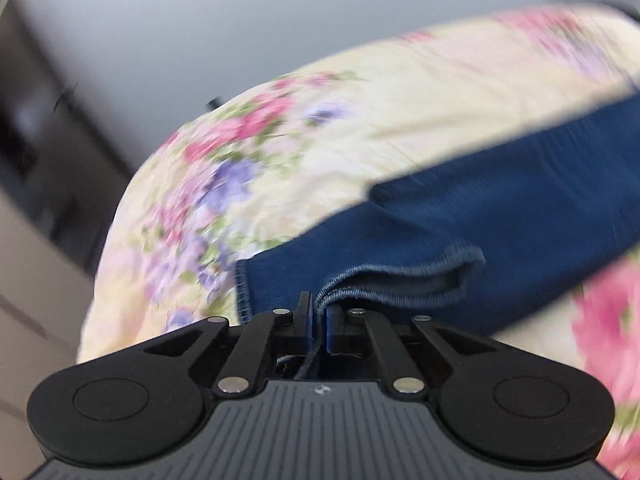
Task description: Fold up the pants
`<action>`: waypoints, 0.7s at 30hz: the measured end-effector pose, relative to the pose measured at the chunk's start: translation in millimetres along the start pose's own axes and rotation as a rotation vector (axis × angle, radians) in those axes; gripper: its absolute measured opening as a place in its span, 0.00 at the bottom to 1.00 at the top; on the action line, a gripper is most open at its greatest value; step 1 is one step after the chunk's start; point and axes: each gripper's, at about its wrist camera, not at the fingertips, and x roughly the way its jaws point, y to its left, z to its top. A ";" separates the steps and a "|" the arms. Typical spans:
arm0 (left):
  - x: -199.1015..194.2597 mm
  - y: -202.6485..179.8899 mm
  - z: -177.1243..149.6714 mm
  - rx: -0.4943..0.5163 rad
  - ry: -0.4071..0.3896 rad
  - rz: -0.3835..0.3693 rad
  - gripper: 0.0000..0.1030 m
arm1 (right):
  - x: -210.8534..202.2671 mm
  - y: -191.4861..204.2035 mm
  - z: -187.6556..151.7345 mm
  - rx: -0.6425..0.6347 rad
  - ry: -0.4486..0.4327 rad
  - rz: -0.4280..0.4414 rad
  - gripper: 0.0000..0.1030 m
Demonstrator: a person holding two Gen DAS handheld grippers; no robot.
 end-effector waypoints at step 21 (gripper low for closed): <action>3.2 105.0 -68.3 -0.866 0.047 -0.123 0.61 | -23.2 6.7 -17.1 0.134 -0.046 -0.018 0.72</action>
